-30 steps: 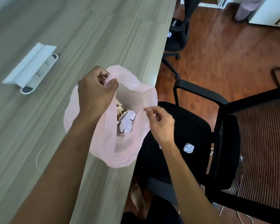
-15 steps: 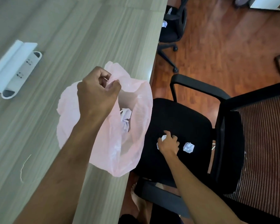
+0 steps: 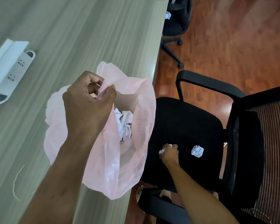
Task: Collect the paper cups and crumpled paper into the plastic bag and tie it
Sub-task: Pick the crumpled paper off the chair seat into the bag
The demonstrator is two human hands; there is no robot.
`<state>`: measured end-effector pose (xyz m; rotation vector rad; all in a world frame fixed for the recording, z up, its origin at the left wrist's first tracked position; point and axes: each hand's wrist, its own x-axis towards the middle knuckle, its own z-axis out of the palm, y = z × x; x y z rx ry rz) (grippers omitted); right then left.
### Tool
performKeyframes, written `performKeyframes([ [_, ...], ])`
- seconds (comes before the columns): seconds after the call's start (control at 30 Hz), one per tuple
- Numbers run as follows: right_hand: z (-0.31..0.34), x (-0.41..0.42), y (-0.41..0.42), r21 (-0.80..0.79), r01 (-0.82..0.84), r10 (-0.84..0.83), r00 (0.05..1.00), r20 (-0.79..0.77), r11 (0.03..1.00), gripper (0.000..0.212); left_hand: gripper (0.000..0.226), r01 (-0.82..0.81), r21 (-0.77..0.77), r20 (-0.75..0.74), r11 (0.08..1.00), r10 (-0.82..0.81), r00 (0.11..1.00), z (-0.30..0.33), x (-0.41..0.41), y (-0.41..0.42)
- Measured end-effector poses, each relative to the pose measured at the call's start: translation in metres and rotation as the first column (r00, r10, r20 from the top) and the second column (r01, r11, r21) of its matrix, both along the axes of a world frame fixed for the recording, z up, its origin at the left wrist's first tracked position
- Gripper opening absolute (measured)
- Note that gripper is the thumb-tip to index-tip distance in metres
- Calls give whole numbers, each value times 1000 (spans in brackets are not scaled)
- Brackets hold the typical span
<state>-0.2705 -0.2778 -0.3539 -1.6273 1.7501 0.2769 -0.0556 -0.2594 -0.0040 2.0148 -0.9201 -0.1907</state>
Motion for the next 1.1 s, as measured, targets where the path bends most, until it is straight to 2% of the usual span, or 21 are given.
performKeyframes([
  [0.13,9,2,0,-13,69,-68,996,56,998,26,11,-13,6,7,1000,13,1000,-1,6,7],
  [0.2,24,6,0,-61,177,-165,973,162,982,23,10,-19,4,14,1000,19,1000,0,9,13],
  [0.33,84,15,0,-131,423,-342,850,401,897,14,12,-25,-19,13,1000,25,1000,6,16,25],
  [0.5,201,26,10,-233,611,-316,653,688,757,15,12,-84,-62,1,995,84,996,18,28,47],
  [0.6,269,39,21,-244,641,-190,531,826,728,18,13,-122,-92,-1,988,123,992,25,39,59],
  [0.67,303,56,25,-236,601,-80,451,889,763,20,13,-142,-106,4,984,143,990,34,44,63],
  [0.77,328,94,26,-297,401,80,476,876,866,27,9,-144,-128,20,981,148,989,46,50,67],
  [0.83,336,120,24,-260,106,163,542,824,960,44,9,-128,-124,57,984,136,989,52,52,69],
  [0.9,338,135,23,-257,-228,343,645,683,939,61,8,-100,-96,100,990,110,989,55,52,69],
  [0.93,340,135,23,-250,-322,406,660,632,913,60,8,-86,-78,111,993,94,989,56,51,69],
  [1.0,345,123,21,-222,-318,384,668,638,922,43,7,-62,-51,116,997,68,991,56,50,69],
  [1.1,340,96,19,-214,-108,231,666,709,971,20,9,-18,-30,102,999,21,995,55,46,64],
])
